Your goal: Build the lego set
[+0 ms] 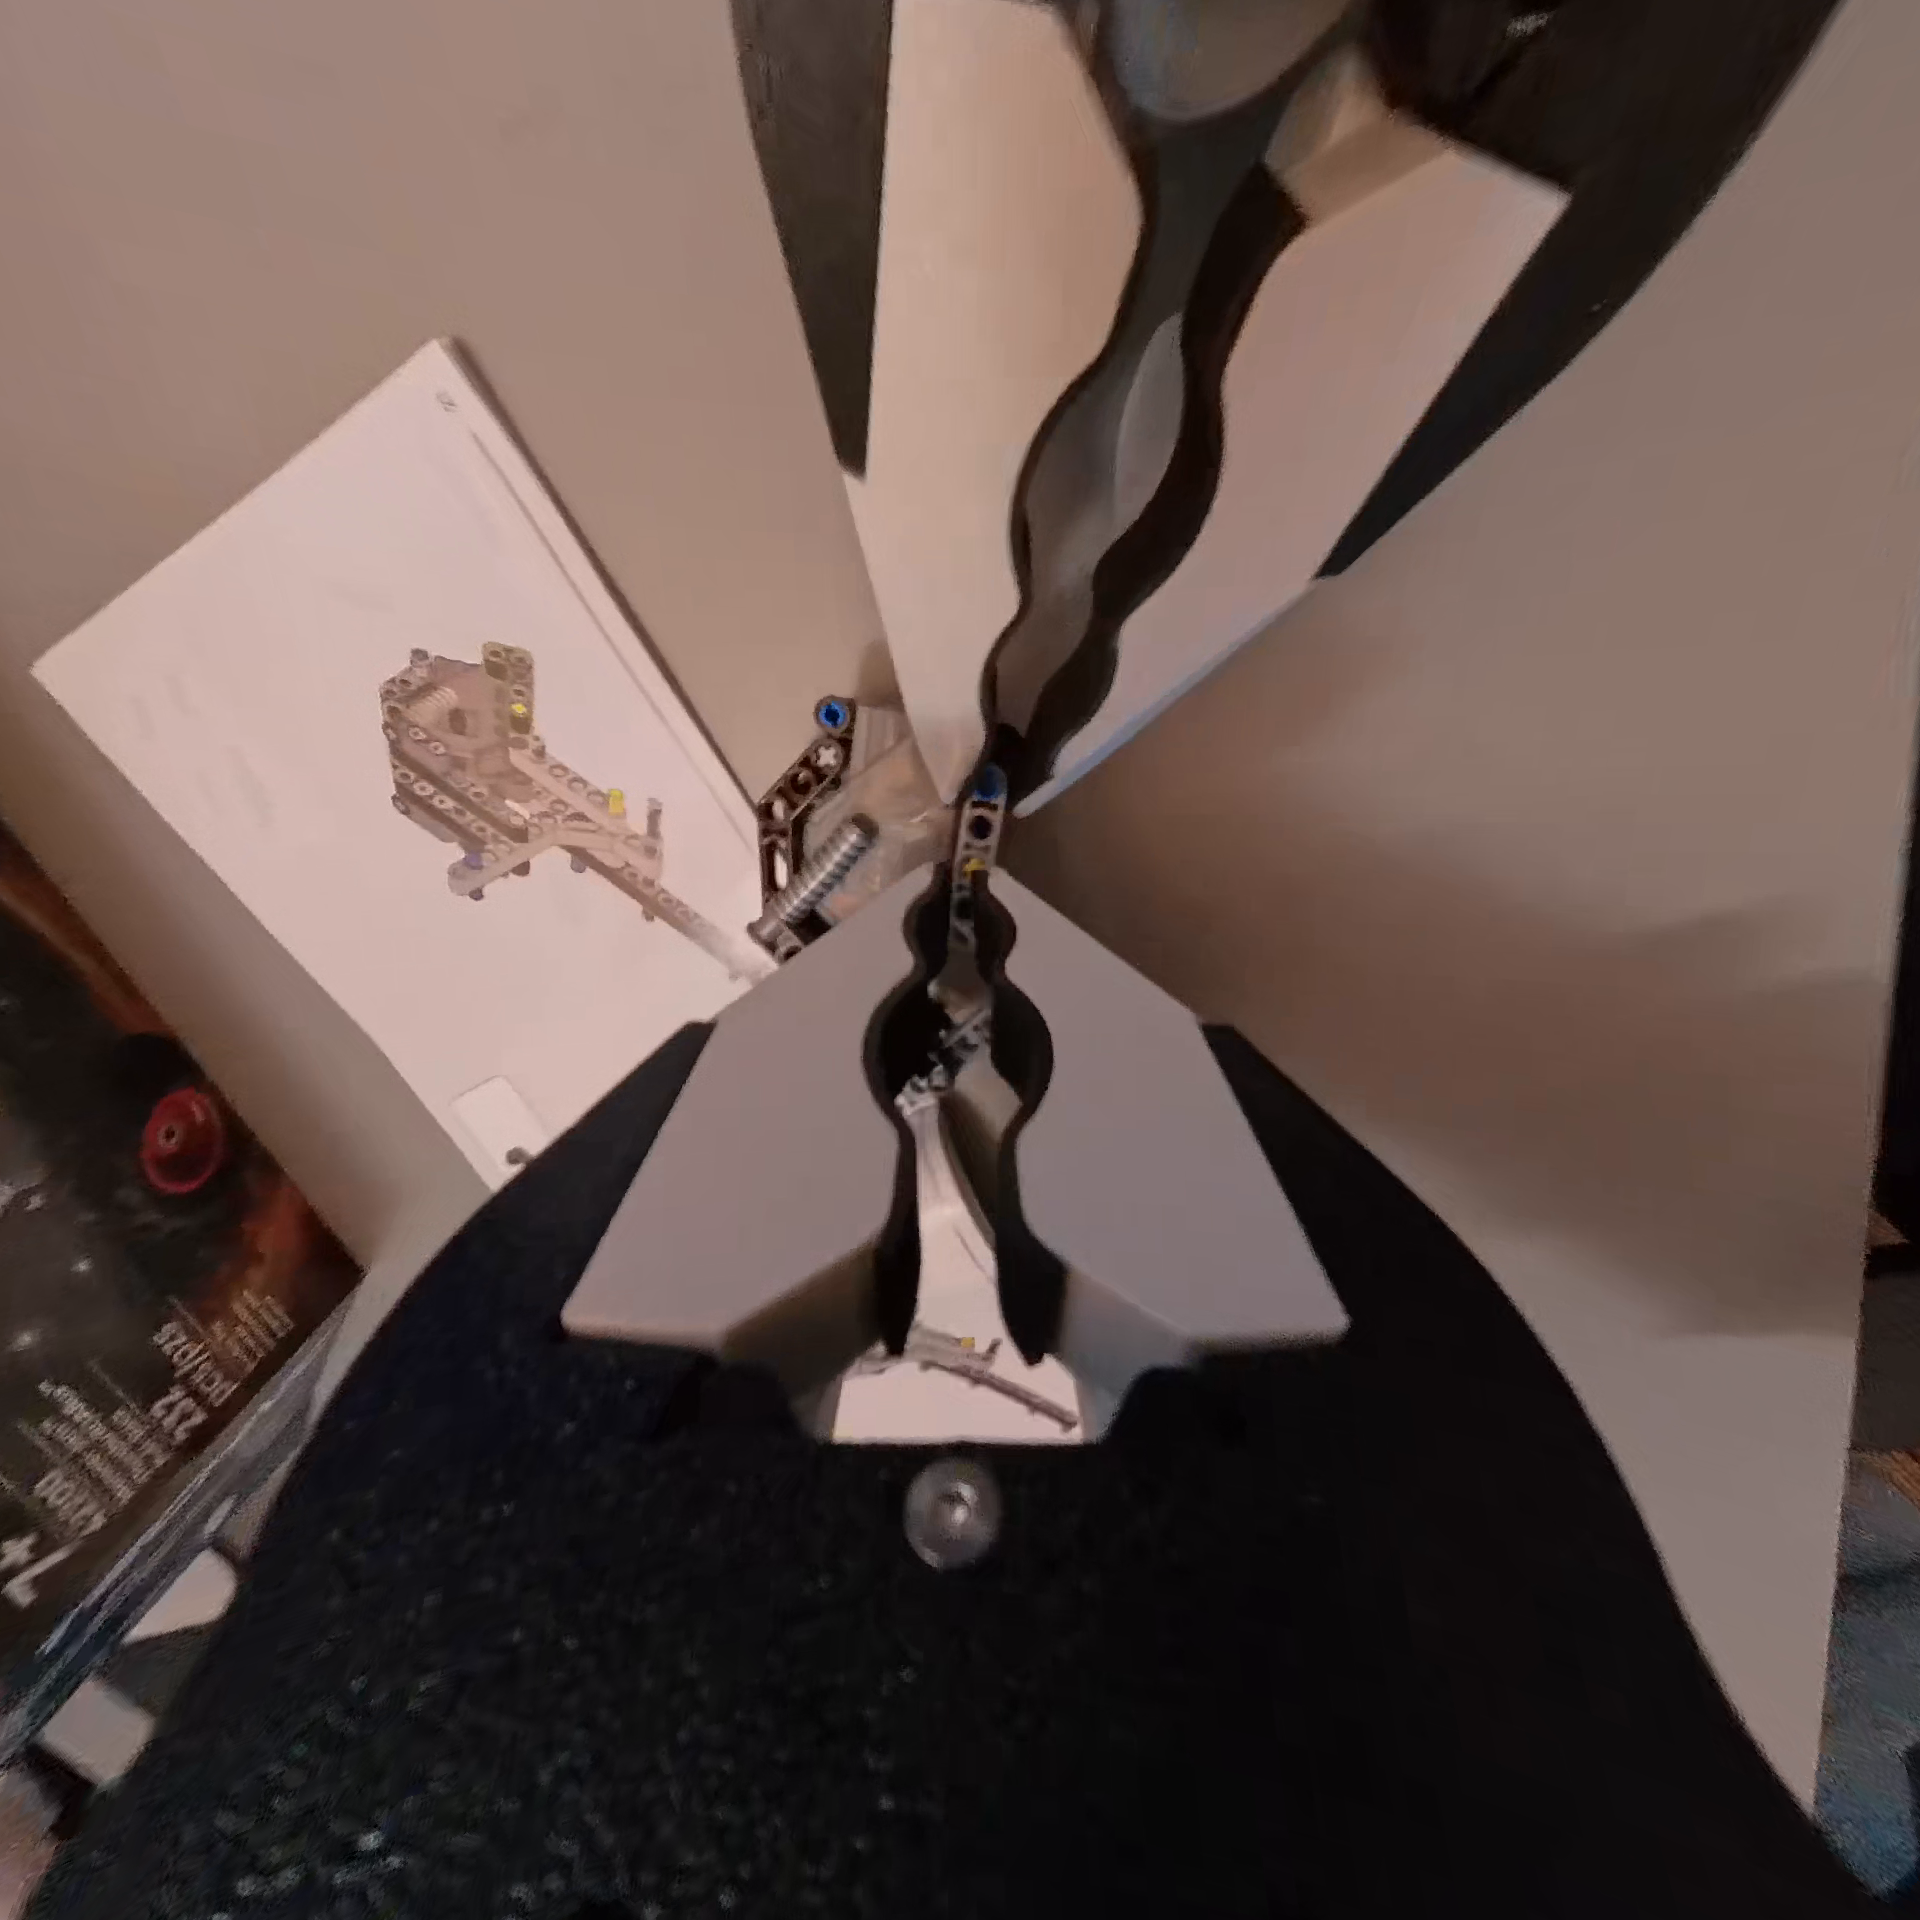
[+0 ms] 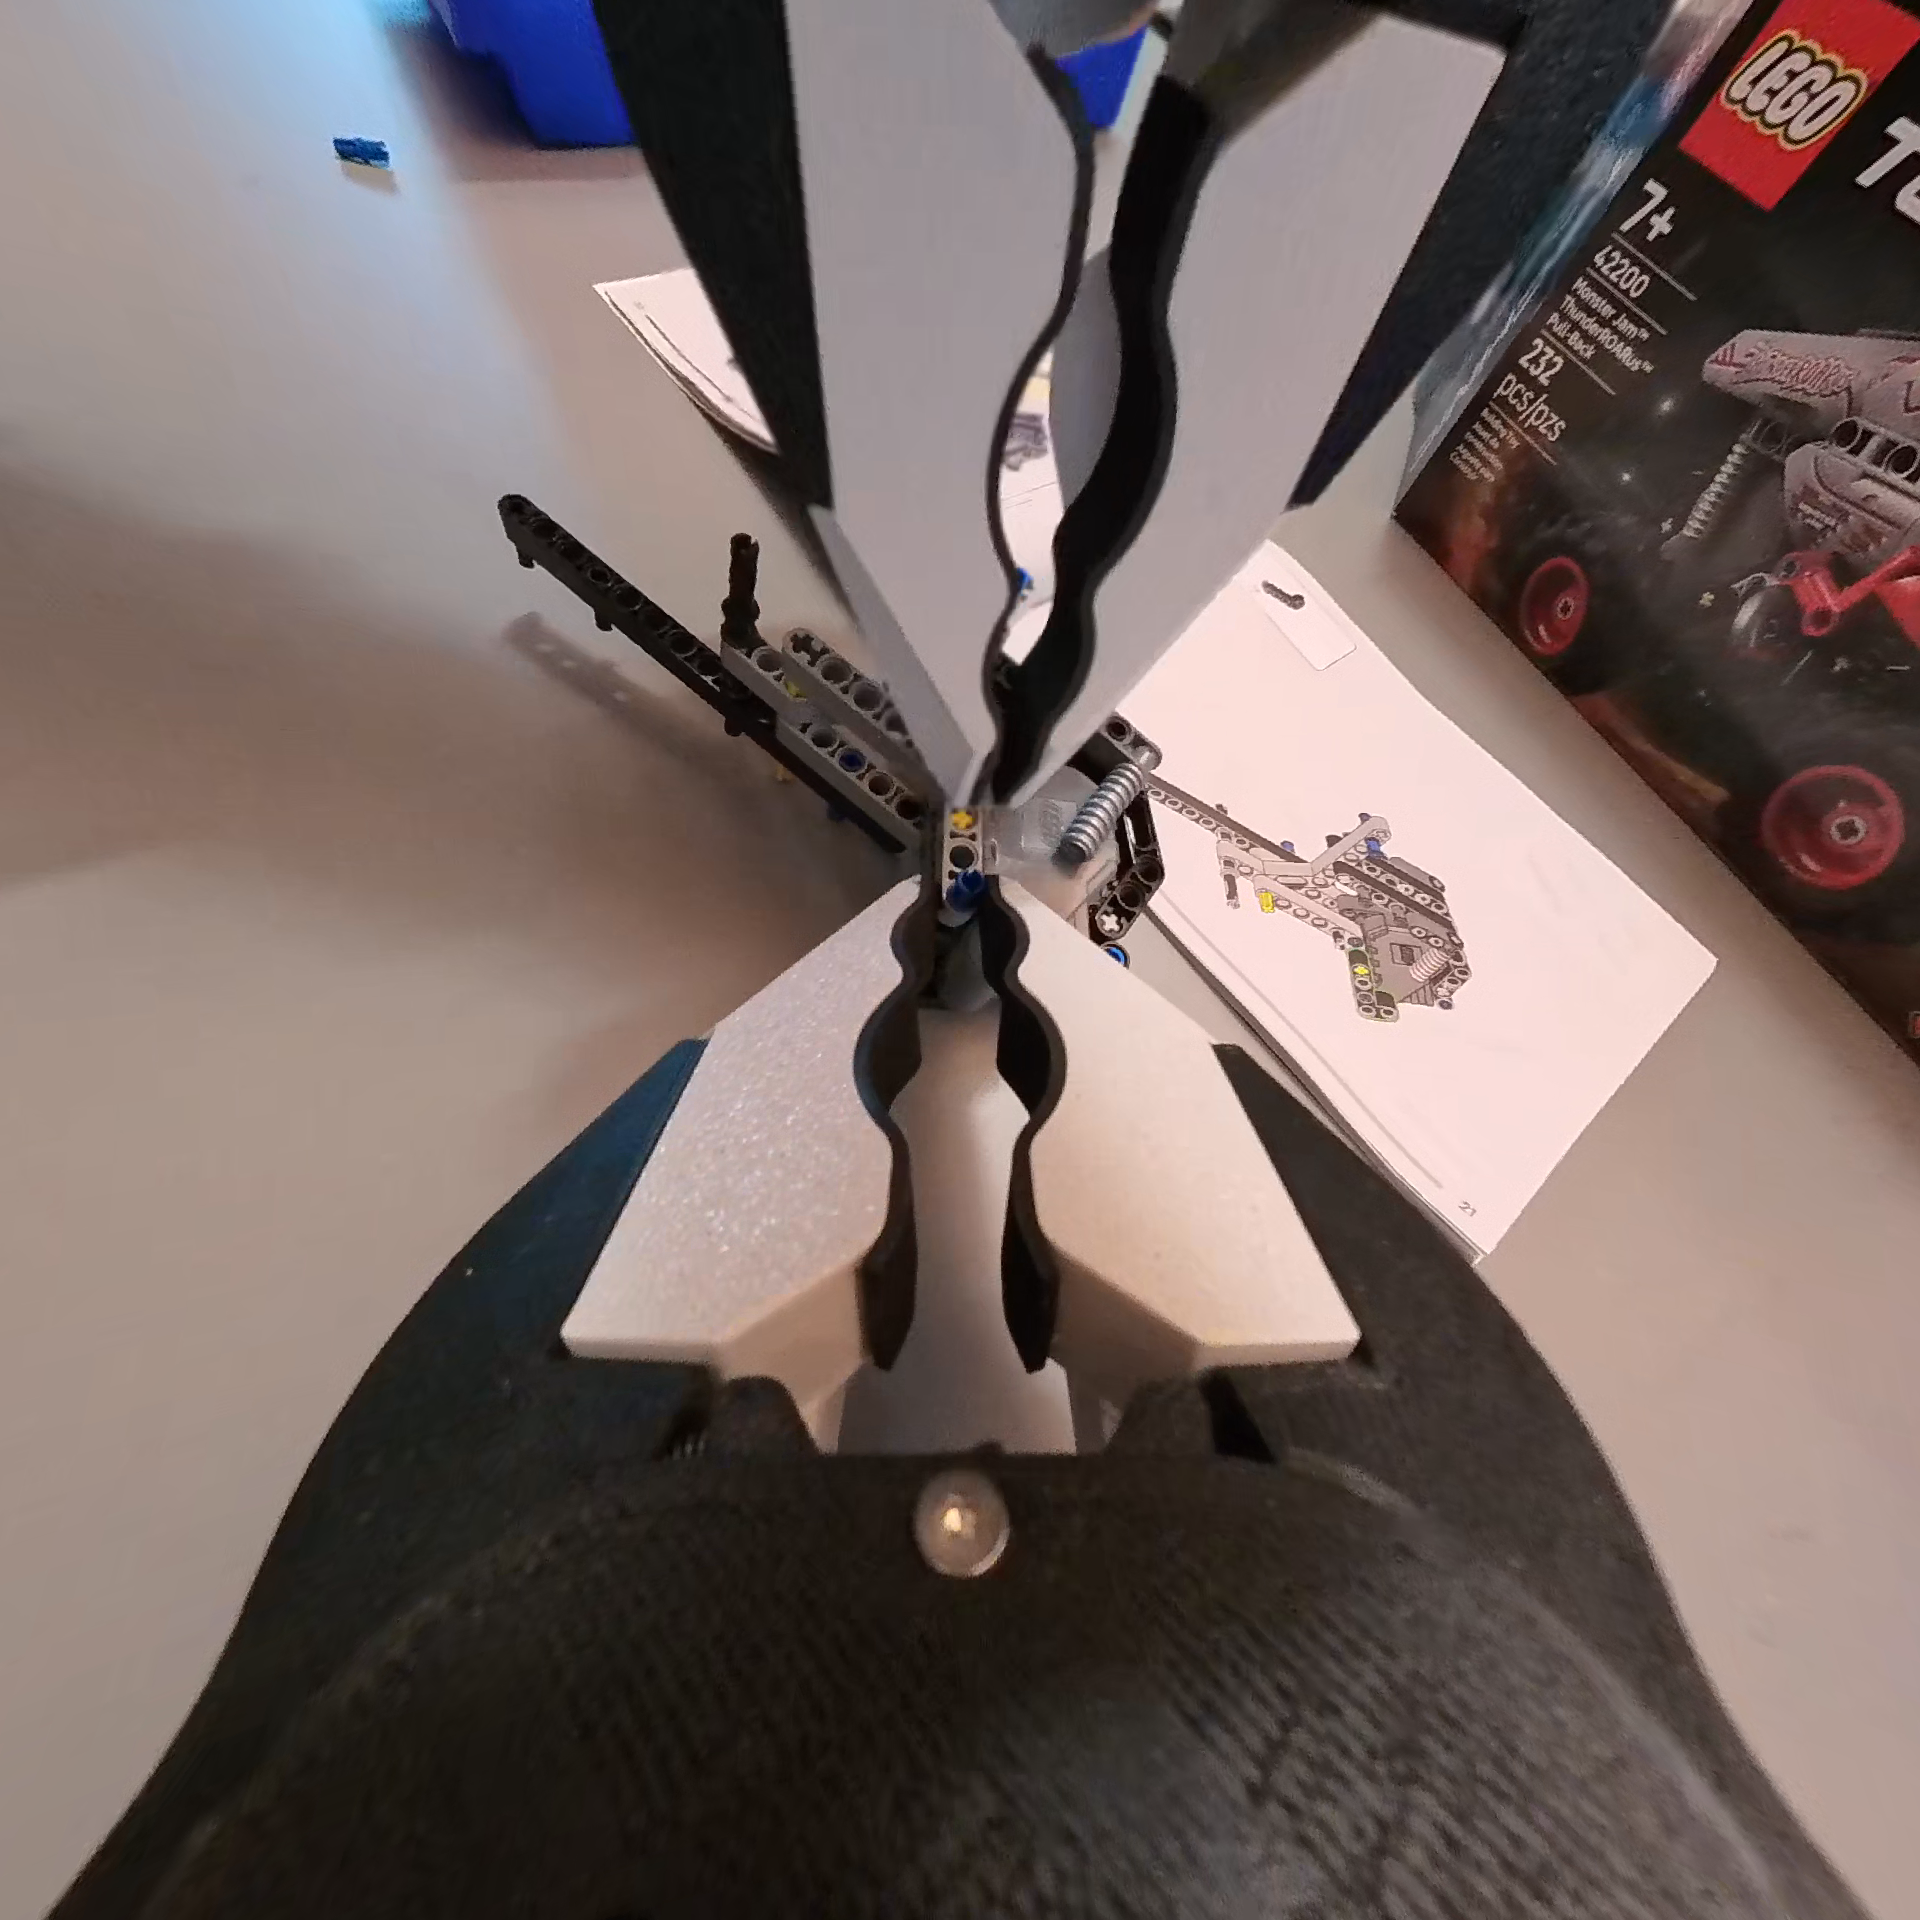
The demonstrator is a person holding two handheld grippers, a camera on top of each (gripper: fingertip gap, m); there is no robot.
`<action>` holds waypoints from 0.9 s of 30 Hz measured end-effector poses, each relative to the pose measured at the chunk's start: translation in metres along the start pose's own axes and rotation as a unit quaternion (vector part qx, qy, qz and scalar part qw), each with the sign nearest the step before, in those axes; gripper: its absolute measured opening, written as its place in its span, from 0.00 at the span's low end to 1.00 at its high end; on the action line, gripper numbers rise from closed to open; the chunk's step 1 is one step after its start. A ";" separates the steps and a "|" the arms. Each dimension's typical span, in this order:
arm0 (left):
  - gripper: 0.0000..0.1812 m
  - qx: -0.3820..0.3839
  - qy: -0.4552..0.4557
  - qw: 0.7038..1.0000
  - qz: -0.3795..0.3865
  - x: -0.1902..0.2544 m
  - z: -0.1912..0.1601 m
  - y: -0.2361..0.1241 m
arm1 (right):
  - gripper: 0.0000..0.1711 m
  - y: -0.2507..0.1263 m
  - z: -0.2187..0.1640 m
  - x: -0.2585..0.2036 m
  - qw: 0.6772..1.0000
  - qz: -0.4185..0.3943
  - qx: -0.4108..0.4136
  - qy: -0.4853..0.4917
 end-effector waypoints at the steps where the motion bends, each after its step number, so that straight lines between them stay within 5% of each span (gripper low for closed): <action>1: 0.00 -0.007 0.001 1.000 0.002 -0.001 -0.001 0.001 | 0.04 0.000 0.000 0.000 1.000 0.000 0.000 -0.001; 27: 0.00 -0.038 -0.050 0.998 -0.017 0.001 -0.001 0.005 | 0.04 0.002 0.001 -0.001 1.000 -0.007 -0.007 -0.017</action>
Point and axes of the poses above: each gripper's, where its closed fingertips meet, y out along the fingers, z out of its top, x = y × z across the jaws, the point moved 7 cm from there along -y, back along the fingers
